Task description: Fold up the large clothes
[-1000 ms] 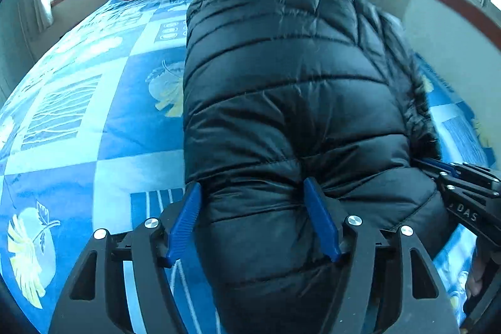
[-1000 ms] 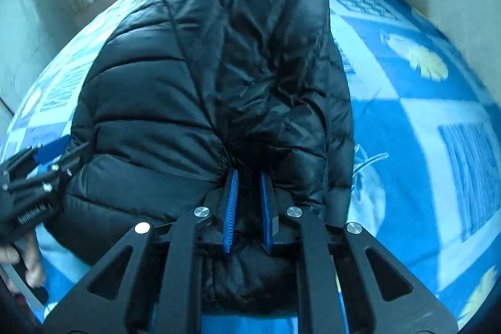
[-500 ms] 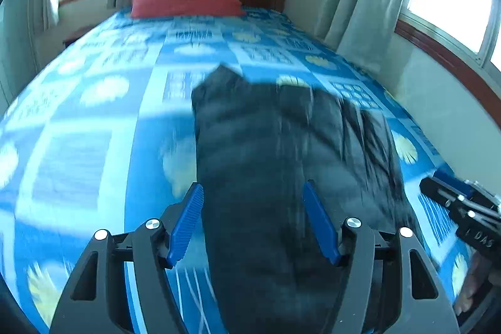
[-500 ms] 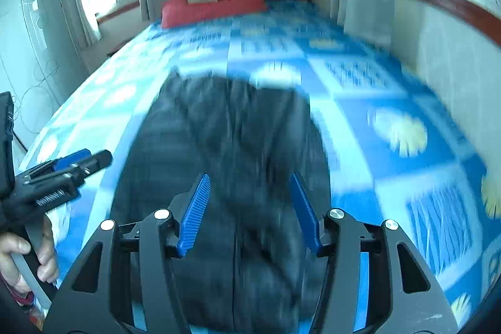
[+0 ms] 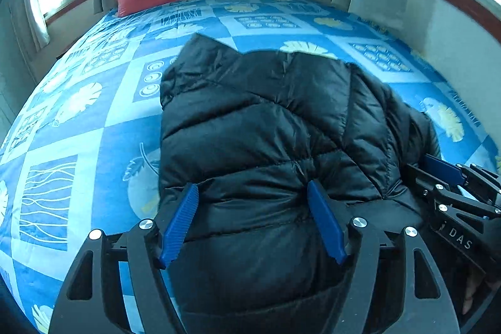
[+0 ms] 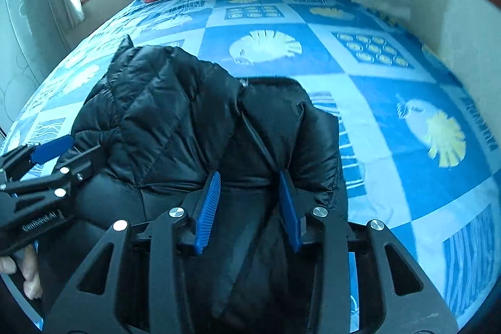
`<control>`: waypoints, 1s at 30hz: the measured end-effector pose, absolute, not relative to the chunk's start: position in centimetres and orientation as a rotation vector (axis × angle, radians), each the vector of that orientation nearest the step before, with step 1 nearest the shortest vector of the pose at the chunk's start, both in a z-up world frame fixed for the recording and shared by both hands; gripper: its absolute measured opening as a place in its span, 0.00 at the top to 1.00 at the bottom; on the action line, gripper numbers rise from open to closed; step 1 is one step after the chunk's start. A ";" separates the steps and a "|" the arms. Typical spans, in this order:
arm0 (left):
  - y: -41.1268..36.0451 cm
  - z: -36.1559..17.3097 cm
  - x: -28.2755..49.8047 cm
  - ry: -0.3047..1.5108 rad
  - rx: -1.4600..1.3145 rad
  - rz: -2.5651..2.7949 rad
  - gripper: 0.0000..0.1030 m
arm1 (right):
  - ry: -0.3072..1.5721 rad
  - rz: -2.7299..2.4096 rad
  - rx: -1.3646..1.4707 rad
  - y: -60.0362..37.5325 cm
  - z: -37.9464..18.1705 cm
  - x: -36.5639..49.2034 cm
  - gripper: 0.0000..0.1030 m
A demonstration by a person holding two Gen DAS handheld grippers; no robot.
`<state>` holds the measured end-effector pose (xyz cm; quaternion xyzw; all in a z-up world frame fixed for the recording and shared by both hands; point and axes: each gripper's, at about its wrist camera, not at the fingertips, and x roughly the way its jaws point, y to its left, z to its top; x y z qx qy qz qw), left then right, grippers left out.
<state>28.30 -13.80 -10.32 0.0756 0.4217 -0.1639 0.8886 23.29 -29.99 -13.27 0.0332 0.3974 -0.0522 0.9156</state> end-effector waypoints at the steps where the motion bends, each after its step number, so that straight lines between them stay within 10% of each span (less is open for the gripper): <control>1: -13.9 -10.6 28.5 0.878 0.152 -0.336 0.29 | 0.819 -0.107 0.072 -30.1 -13.5 23.5 0.64; 30: -13.4 -13.3 29.3 0.879 0.116 -0.293 0.24 | 0.747 -0.178 0.021 -29.0 -15.4 24.3 0.64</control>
